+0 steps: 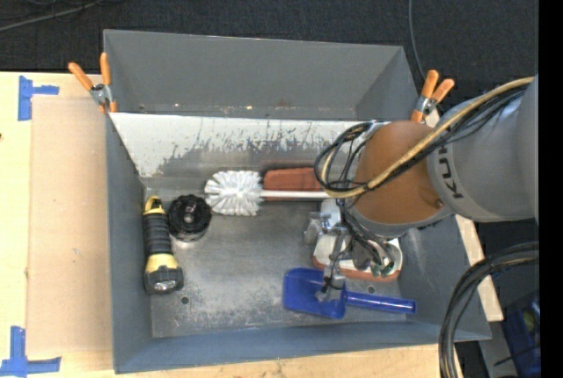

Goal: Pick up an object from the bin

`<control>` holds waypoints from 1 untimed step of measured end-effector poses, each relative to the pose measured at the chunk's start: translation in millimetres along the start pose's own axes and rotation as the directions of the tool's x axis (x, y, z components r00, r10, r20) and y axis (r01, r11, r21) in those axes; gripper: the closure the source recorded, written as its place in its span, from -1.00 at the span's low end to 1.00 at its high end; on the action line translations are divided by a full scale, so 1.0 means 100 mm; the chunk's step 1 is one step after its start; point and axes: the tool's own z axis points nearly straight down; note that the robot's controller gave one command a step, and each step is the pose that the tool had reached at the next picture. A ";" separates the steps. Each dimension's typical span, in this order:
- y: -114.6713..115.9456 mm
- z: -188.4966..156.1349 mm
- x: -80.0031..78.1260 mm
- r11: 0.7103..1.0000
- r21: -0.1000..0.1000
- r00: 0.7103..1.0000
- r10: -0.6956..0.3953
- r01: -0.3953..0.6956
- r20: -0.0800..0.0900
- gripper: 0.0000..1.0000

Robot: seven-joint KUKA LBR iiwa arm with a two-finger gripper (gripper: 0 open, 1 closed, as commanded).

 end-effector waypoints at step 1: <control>0.15 0.04 -0.07 0.997 0.000 0.997 0.079 -0.079 0.008 -1.00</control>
Offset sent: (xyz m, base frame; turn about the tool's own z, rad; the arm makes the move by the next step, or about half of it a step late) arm 0.0196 0.0209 -0.0035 0.0256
